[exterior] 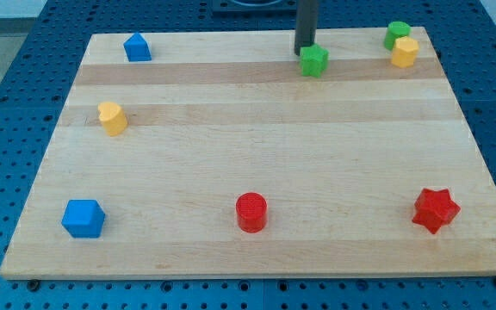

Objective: Slide green star below the yellow hexagon

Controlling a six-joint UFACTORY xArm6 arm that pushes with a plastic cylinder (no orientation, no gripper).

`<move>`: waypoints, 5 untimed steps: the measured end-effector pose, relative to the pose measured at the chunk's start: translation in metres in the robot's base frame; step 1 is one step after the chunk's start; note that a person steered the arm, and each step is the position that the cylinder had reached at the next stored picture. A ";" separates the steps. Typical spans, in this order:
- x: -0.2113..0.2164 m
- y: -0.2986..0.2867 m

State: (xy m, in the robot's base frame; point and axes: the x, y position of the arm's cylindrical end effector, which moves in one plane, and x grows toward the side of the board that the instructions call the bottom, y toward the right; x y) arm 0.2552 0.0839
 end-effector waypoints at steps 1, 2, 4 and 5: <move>0.018 0.005; 0.029 0.003; 0.062 -0.001; 0.084 -0.005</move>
State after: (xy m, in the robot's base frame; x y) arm 0.3390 0.0791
